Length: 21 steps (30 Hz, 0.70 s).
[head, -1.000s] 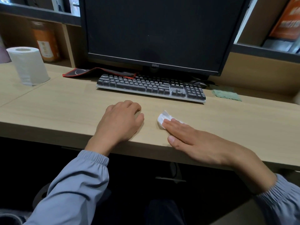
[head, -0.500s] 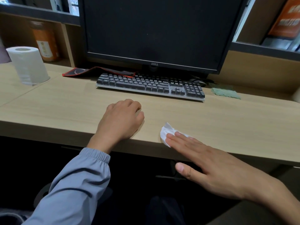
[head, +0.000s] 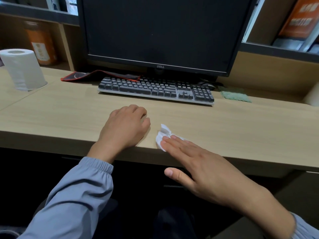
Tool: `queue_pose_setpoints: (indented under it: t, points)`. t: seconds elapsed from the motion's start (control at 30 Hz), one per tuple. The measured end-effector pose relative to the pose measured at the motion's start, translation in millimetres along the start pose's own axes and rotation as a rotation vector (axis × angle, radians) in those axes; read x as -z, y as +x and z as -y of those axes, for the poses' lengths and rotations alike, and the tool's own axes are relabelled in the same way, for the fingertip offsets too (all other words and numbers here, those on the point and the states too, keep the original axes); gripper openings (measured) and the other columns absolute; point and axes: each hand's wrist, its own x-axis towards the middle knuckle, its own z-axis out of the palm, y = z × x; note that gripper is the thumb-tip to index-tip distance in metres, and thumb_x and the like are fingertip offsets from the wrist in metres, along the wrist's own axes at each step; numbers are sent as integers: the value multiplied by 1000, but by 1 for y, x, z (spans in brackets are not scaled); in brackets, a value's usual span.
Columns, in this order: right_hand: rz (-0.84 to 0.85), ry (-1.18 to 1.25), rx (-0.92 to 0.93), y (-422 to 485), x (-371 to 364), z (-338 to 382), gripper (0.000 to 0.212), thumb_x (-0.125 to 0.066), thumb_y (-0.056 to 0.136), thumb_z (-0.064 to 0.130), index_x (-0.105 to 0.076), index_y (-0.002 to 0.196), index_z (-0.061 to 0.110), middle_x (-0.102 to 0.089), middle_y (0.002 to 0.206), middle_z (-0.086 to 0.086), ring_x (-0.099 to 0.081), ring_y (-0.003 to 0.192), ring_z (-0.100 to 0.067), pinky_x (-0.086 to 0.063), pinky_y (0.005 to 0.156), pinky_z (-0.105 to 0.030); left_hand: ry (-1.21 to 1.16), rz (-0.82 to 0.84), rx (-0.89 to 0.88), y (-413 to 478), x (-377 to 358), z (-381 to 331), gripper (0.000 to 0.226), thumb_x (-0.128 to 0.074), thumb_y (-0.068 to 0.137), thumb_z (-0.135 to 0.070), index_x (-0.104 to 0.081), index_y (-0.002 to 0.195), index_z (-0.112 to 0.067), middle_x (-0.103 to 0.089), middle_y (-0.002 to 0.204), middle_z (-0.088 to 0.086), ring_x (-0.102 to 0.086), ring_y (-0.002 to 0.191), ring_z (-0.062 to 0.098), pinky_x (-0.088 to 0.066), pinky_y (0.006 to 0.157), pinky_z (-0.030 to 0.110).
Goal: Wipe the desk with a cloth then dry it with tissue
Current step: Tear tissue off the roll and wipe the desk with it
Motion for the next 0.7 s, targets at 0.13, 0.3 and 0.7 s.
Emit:
queue_pose_setpoints:
  t: [0.13,0.3,0.7]
  points:
    - [-11,-13,-74,-25,2,-18,67,-12,101,73,-1,162,47,4,166,33,15,148,16,0,122,-15,3,10,-14,-1,1,0,42,-35,107,-43,-57,139,-25,-58,143,-3,-52,128,21,-35,109,44]
    - [8,11,-164,-51,6,-37,67,-11,98,75,-4,160,52,-3,166,33,7,149,15,-3,120,-11,20,7,-20,-2,0,-2,43,-34,106,-45,-57,136,-24,-59,139,-3,-53,125,22,-36,108,44]
    - [112,67,-225,-21,16,-43,61,2,95,74,9,154,59,20,154,47,24,137,26,7,118,-8,60,23,-21,5,1,-21,37,-34,108,-37,-59,134,-26,-57,140,-4,-53,127,22,-42,107,47]
